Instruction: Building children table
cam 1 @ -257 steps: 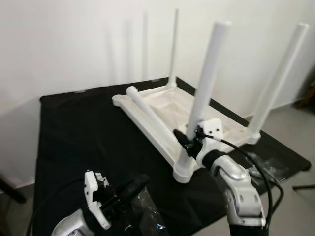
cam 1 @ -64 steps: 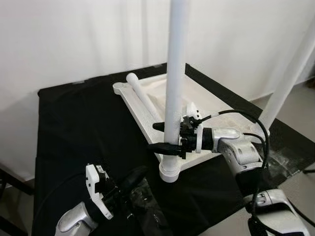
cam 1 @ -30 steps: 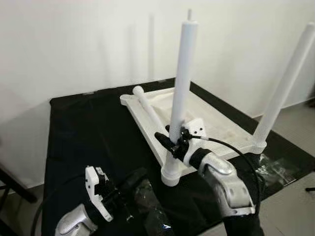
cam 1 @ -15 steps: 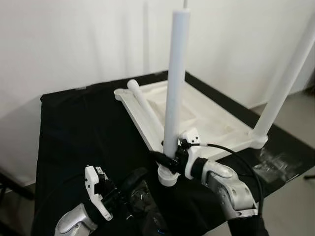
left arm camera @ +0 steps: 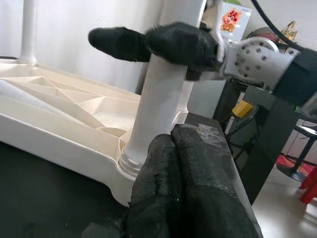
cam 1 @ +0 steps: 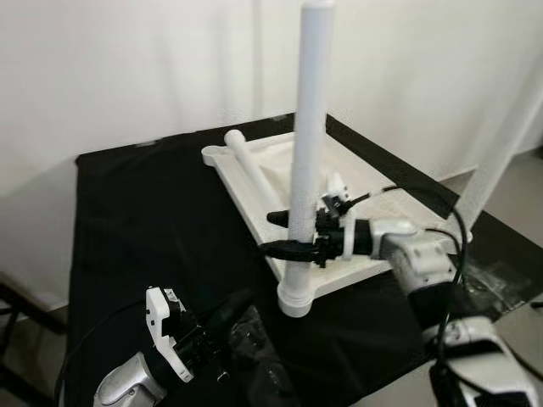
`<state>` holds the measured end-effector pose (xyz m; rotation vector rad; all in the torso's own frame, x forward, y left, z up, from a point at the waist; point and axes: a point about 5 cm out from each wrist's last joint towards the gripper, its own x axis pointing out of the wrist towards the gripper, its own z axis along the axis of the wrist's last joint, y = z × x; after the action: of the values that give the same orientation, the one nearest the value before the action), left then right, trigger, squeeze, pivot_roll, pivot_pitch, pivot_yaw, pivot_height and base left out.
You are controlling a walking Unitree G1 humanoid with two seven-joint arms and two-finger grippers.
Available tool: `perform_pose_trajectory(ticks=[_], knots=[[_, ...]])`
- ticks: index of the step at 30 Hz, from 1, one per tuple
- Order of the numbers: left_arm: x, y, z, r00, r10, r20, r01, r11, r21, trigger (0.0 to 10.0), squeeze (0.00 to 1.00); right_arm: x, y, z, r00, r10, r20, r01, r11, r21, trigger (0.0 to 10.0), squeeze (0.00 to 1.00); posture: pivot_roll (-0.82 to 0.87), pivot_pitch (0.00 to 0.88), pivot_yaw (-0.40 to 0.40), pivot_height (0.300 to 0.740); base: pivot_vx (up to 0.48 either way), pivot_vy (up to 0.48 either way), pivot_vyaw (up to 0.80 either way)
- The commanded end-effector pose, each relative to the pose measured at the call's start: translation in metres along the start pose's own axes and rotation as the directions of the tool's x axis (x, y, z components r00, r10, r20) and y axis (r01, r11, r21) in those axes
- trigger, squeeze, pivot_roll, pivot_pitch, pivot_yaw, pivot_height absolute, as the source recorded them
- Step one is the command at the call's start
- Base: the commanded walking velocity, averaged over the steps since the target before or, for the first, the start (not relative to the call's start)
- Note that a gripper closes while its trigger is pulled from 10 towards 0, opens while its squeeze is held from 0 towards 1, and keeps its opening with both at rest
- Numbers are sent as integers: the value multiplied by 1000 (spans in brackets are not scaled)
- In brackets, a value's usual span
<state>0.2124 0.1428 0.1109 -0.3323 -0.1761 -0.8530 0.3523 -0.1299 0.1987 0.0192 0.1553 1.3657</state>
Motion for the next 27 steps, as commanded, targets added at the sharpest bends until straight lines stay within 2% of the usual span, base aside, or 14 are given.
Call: perform_pose_trajectory(ticks=[1,5,6,13,15,17,18,19,20,21,22,23,26,27], knots=[[-1,-1,-1,1000,5,-11,-5,1000,8,10000,0,-3,-6,-3,1000,-18,-3,18,999,29,4314,0,0,0,-19,740,0,0,0],[-1,-2,-1,1000,4,-13,-4,1000,7,10000,0,-5,-7,-5,1000,-7,-10,7,999,40,4314,0,0,0,-19,740,0,0,0],[-1,-2,-1,1000,3,-12,-3,1000,6,10000,0,-7,-7,-6,1000,5,-9,-4,999,44,0,0,-4,0,-17,740,0,0,0],[0,-3,-2,1000,0,-8,0,1000,2,10000,0,-21,-5,-25,1000,0,-20,1,998,60,0,0,-15,0,-18,740,0,0,0],[0,-3,-2,1000,0,-7,0,1000,2,10000,0,-25,-3,-33,998,-43,-42,46,997,54,0,0,-19,0,-20,740,0,0,0],[-1,-3,-1,1000,1,-5,-1,1000,4,10000,0,-28,3,-52,978,-183,-99,189,981,51,0,0,-28,0,-25,740,0,0,0],[-1,-3,-1,1000,1,-5,-1,1000,4,10000,0,-28,3,-52,978,-183,-99,189,981,51,0,0,-28,0,-25,740,0,0,0],[-2,-3,0,1000,2,-4,-2,1000,5,10000,0,-24,10,-64,952,-277,-133,288,955,75,0,0,-34,0,-28,740,0,0,0],[-2,-3,0,1000,2,-4,-2,1000,5,10000,0,-24,10,-64,952,-277,-133,288,955,75,0,0,-34,0,-28,740,0,0,0],[-3,-2,1,1000,3,-4,-3,1000,7,10000,0,-6,28,-90,822,-537,-189,563,816,130,0,0,-42,0,-17,740,0,0,0],[-3,-2,1,1000,3,-4,-3,1000,7,10000,0,-6,28,-90,822,-537,-189,563,816,130,0,0,-42,0,-17,740,0,0,0],[-5,0,2,1000,3,-7,-3,1000,9,10000,0,10,73,-110,677,-685,-270,735,649,196,0,0,-35,0,-12,740,0,0,0],[-5,1,3,1000,3,-10,-3,1000,11,10000,0,9,75,-104,659,-710,-248,751,641,158,0,0,-55,0,0,740,0,0,0],[-6,1,2,1000,2,-12,-2,1000,12,10000,0,9,71,-97,679,-700,-220,731,671,122,0,0,-55,0,0,740,0,0,0]])
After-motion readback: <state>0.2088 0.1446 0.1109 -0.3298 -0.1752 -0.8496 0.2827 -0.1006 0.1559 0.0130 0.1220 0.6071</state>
